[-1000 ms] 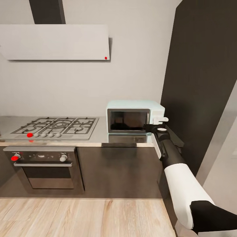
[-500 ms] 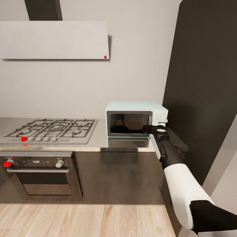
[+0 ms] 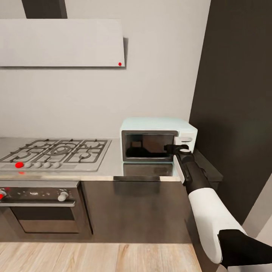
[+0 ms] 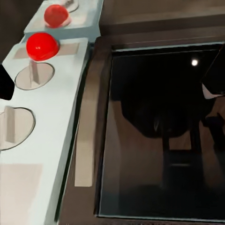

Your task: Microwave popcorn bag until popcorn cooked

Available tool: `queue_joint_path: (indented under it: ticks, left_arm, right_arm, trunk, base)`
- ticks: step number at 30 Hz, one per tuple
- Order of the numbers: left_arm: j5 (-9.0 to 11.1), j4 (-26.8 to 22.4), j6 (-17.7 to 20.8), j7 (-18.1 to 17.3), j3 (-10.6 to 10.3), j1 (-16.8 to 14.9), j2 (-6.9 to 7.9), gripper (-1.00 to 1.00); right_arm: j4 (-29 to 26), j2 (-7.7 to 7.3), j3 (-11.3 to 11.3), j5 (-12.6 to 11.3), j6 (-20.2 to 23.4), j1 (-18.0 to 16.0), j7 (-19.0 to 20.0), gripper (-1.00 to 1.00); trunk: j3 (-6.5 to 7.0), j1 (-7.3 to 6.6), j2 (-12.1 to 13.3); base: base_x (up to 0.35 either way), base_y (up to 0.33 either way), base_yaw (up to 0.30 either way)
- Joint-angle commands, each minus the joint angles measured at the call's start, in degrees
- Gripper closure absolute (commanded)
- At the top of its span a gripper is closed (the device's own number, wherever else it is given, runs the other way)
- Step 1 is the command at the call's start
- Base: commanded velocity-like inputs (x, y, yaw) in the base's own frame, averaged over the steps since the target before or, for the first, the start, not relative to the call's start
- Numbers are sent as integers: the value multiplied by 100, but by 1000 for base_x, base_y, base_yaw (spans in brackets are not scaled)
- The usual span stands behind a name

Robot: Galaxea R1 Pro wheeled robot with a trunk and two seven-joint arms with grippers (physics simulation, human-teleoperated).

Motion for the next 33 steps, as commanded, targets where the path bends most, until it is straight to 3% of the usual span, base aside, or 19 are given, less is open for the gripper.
queue_joint_path:
  ticks: [1, 4, 10, 25, 33]
  left_arm:
    - [37, -4, -3, -1, 4, 0, -1, -100]
    - [37, -5, -3, -1, 1, 0, -1, -100]
    - [37, -3, -3, -1, 2, 0, -1, -100]
    - [37, -32, -11, -1, 36, 9, -1, -100]
    - [37, -31, -11, -1, 36, 9, -1, -100]
  right_arm:
    - [-7, 5, -18, 59, 38, -4, 24, -100]
    - [-3, -8, -23, 54, 34, -3, 39, -100]
    - [87, -300, -23, 59, 30, -4, 468, -100]
    - [317, -280, -97, 30, -136, -11, 507, -100]
    - [306, -354, -101, 31, -302, 3, 650, -100]
  trunk:
    - [-6, 1, -3]
    - [-6, 1, -3]
    - [-6, 1, -3]
    - [-6, 1, -3]
    - [-6, 1, -3]
  base:
    - [153, 0, 0]
    - [151, 0, 0]
    - [139, 0, 0]
    - [11, 0, 0]
    - [0, 0, 0]
